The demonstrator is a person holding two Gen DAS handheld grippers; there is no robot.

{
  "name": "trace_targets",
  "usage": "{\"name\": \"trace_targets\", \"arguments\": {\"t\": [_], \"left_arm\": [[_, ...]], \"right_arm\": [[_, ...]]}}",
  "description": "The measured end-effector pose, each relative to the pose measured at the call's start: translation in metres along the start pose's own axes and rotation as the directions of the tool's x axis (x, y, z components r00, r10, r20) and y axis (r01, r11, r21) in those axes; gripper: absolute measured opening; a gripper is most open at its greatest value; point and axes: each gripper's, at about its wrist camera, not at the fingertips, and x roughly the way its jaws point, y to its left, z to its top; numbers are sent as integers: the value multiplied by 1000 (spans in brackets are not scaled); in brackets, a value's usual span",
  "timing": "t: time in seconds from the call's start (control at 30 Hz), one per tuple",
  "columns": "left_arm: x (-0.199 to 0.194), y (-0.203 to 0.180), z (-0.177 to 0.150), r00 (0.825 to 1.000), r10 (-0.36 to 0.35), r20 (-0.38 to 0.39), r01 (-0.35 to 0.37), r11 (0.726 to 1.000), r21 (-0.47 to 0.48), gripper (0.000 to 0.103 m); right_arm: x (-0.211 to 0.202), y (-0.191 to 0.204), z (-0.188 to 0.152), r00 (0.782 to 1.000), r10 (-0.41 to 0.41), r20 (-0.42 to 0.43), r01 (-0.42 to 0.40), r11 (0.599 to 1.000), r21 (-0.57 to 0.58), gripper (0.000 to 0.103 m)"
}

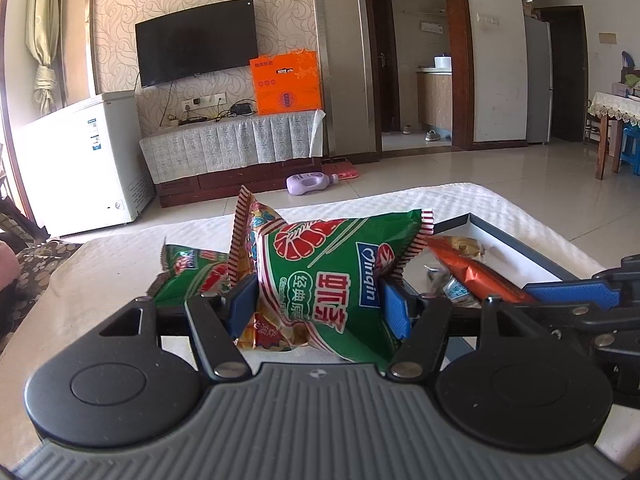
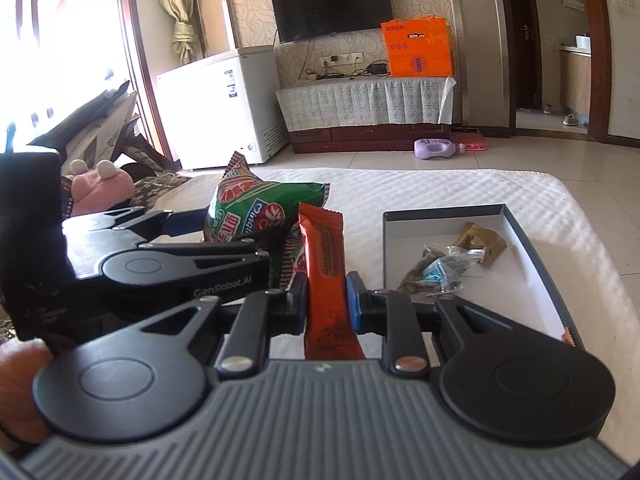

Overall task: Organize snacks
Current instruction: 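Carry green bag with left tool while right tool carries candy bar to box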

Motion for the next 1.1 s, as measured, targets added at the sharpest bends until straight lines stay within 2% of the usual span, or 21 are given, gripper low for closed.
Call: {"name": "trace_targets", "arguments": {"t": [1.1], "left_arm": [[31, -62, 2, 992, -125, -36, 126, 992, 23, 70]], "right_arm": [[-25, -50, -10, 995, -96, 7, 95, 992, 78, 24]]}}
